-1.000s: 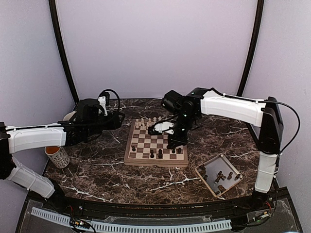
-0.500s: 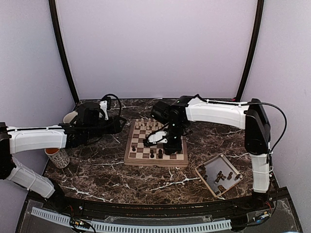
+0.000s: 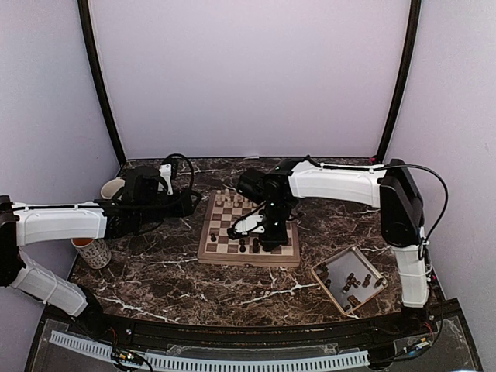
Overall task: Set up the chess pieces on the board
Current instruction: Place the bishop on c8.
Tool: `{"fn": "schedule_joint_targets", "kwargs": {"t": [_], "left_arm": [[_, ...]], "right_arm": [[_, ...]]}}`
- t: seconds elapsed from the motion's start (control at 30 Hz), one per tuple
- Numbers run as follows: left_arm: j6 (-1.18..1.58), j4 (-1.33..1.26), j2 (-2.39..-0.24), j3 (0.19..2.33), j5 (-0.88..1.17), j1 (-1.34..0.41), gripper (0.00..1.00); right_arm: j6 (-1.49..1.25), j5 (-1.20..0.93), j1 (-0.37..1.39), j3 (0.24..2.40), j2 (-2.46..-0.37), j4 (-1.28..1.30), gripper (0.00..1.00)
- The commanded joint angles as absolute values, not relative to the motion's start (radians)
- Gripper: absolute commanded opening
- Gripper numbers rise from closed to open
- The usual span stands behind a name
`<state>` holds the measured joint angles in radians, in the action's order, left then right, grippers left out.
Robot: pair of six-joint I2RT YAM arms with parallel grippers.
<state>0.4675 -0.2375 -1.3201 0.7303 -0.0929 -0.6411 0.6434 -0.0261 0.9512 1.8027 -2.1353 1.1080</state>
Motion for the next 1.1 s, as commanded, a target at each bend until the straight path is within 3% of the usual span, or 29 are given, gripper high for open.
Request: {"fn": "schedule_joint_targets", "kwargs": {"t": [0.0,0.43,1.07], "left_arm": [[0.476,-0.258,-1.3,0.709,-0.078,-0.635,0.52],[0.489,-0.264,-1.322,0.708,-0.061,-0.635,0.52],[0.496,-0.267,-1.323,0.706,-0.05,-0.635,0.52]], "right_arm": [[0.655,-0.03,0.963,1.819,-2.158,1.109,0.15],[0.656,-0.007,0.963,1.782,-2.147,1.053,0.28],[0.65,0.039,0.962,1.739,-2.11,0.967,0.29]]}}
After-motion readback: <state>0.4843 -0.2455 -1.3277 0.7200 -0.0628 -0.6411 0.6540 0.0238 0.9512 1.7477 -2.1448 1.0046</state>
